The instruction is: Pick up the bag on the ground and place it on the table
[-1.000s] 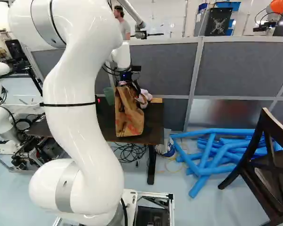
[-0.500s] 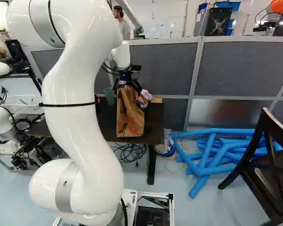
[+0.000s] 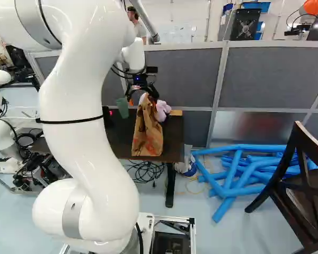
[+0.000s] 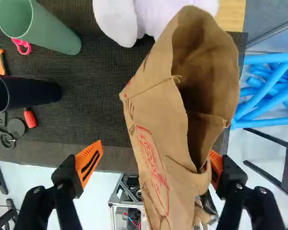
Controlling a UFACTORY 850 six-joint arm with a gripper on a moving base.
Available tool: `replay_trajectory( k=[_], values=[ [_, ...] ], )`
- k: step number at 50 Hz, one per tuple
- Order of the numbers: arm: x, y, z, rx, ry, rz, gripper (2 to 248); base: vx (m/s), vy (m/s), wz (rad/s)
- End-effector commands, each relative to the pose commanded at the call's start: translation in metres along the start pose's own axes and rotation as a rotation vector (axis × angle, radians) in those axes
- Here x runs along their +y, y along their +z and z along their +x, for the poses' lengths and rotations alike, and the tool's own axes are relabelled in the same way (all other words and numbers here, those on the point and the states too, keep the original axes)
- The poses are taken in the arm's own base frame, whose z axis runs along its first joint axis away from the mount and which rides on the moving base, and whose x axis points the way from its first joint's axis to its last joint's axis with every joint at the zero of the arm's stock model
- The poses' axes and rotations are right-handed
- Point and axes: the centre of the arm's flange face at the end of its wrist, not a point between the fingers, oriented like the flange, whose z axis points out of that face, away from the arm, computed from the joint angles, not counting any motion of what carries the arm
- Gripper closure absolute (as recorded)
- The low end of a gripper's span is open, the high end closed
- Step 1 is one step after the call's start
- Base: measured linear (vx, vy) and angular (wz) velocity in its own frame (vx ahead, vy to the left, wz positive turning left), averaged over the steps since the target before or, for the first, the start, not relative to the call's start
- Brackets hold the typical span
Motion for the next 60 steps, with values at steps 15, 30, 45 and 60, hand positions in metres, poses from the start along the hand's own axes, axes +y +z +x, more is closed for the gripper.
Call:
replay_trajectory(
  k=[15, 30, 45, 60],
  values=[
    [-0.001, -0.023, -0.005, 0.037, -0.002, 0.002, 3, 0.0, 0.0, 0.0],
    [-0.002, -0.046, -0.01, 0.074, -0.004, 0.003, 3, 0.0, 0.0, 0.0],
    [-0.003, -0.068, -0.02, 0.043, -0.006, 0.005, 3, 0.0, 0.0, 0.0],
    [-0.004, -0.091, -0.03, -0.043, -0.008, 0.006, 3, 0.0, 0.0, 0.0]
  ],
)
